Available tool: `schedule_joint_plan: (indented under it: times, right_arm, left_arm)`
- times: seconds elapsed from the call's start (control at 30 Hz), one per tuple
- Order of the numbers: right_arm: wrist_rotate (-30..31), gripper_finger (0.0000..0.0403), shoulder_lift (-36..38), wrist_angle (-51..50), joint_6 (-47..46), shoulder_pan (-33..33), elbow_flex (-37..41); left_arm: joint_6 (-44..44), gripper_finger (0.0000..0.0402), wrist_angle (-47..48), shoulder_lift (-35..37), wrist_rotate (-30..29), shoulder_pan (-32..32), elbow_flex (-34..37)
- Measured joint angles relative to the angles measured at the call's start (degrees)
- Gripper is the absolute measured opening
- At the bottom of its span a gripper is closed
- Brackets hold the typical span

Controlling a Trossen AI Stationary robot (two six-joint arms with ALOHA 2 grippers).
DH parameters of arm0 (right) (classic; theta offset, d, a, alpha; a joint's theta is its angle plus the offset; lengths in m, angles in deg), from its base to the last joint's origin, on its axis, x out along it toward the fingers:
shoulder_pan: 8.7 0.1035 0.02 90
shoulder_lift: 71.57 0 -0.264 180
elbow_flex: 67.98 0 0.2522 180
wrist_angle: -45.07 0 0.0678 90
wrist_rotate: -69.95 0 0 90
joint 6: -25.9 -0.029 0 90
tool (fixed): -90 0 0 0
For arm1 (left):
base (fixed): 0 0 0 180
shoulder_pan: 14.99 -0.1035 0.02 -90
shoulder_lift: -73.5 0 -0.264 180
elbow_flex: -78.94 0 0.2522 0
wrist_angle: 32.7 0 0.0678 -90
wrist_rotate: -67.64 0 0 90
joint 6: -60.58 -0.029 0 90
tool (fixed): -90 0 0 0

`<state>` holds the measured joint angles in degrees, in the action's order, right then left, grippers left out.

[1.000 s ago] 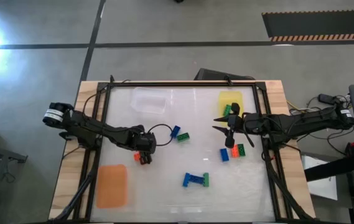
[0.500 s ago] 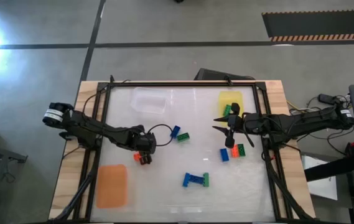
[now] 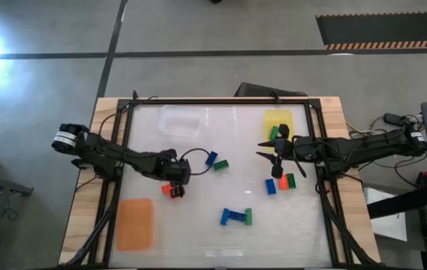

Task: Sort & place blocks by color
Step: Put the orange game piece into the orange bin

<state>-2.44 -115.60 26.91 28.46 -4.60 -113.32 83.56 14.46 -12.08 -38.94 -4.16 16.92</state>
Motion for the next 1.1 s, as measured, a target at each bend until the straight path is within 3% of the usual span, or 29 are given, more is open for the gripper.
schedule_joint_plan:
  times: [0.3,0.73,1.1]
  right_arm:
    - [0.0,0.013,0.0,-0.03,0.0,0.0,0.0]
    - [0.0,0.013,0.0,-0.2,-0.62,0.0,0.0]
    - [0.0,0.013,0.0,-1.3,-1.22,0.0,0.0]
  left_arm:
    - [0.02,0.0086,6.58,0.08,-0.4,0.0,-5.12]
    - [-1.09,0.0085,14.53,0.13,-0.22,0.22,-19.95]
    - [-0.87,0.0085,16.78,0.17,0.07,5.28,-27.94]
